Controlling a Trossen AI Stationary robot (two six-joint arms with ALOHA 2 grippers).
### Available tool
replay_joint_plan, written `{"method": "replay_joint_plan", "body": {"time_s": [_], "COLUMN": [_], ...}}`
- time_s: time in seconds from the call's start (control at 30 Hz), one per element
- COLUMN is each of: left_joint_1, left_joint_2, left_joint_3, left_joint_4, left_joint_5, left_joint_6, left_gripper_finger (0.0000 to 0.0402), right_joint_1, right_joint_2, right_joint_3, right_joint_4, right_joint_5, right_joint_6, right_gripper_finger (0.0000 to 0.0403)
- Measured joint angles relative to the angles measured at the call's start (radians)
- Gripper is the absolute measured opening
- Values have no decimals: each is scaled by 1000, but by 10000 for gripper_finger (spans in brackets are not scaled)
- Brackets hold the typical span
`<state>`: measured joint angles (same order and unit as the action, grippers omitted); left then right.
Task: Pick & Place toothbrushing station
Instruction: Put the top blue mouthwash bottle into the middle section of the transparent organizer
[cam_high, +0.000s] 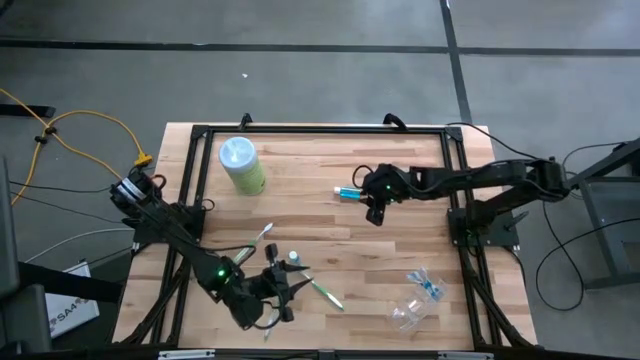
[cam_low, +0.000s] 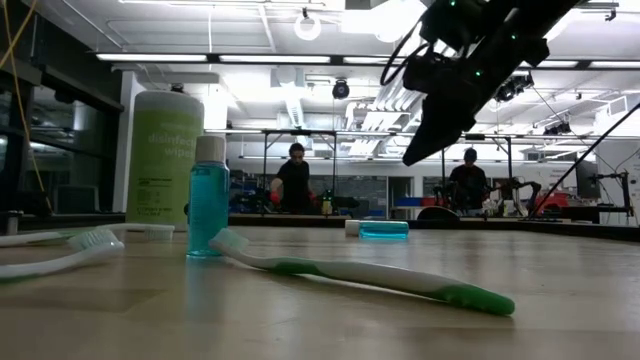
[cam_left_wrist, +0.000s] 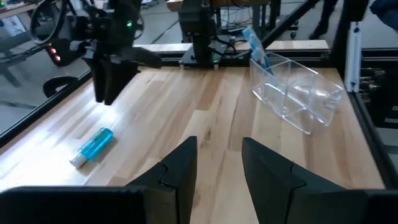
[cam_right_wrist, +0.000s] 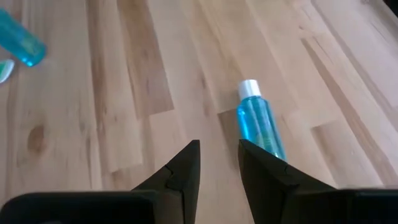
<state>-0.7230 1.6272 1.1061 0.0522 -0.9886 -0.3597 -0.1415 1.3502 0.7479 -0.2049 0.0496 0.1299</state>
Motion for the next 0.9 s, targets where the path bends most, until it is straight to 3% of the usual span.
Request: {"method": "replay_joint_plan", "body": {"time_s": [0.23,0.57,0.73,0.9], "left_joint_1": [152,334,445,549], "left_joint_2": [0,-3,-35,-40], "left_joint_3": [0,0,-1,-1], "left_joint_4": [-1,-65,-204,-260], "left_joint_5": [322,410,507,577], "left_joint_6": [0,101,108,215], "left_gripper_finger": [122,122,122,122], "right_joint_1": [56,69,36,9], "right_joint_2": [0,0,0,0], "right_joint_3": [0,0,0,0], "right_joint_4": [-12,-30,-37,-53], "right_joint_5": [31,87,49,-38], "right_joint_6": [-1,-44,27,33], "right_gripper_finger": [118,203,222,222]}}
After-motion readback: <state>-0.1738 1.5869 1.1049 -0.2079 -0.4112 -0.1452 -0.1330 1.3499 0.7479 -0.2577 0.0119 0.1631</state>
